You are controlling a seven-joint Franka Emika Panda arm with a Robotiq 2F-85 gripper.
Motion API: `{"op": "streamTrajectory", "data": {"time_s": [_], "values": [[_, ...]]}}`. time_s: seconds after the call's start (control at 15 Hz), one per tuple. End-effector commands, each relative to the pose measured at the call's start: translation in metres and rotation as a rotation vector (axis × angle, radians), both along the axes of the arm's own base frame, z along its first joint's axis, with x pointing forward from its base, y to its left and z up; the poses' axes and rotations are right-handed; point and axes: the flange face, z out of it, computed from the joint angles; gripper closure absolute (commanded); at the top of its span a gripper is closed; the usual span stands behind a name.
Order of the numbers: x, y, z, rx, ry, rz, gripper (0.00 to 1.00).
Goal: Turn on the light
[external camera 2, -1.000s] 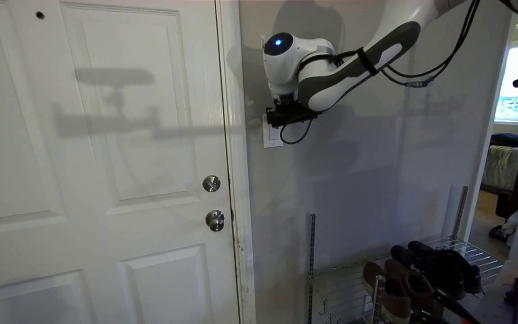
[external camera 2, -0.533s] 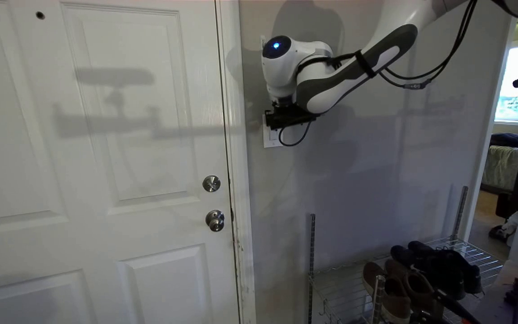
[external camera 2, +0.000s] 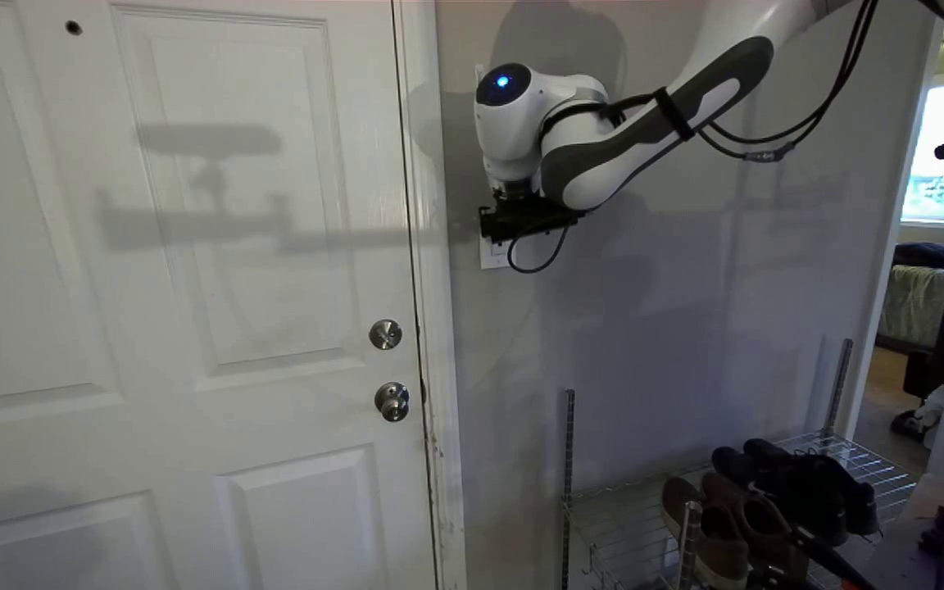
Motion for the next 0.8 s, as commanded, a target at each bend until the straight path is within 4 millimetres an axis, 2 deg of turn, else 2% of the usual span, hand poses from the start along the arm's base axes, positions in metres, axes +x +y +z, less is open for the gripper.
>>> {"op": "streamTrajectory", "data": {"time_s": [0.0, 0.27, 0.6, 0.73], "values": [[-0.018, 0.002, 0.007, 0.004, -0.015, -0.015, 0.0], [-0.01, 0.0, 0.014, -0.003, -0.031, -0.021, 0.0], [0.02, -0.018, 0.017, -0.018, -0.024, -0.09, 0.0], [0.03, -0.018, 0.016, -0.021, -0.02, -0.095, 0.0]]}}
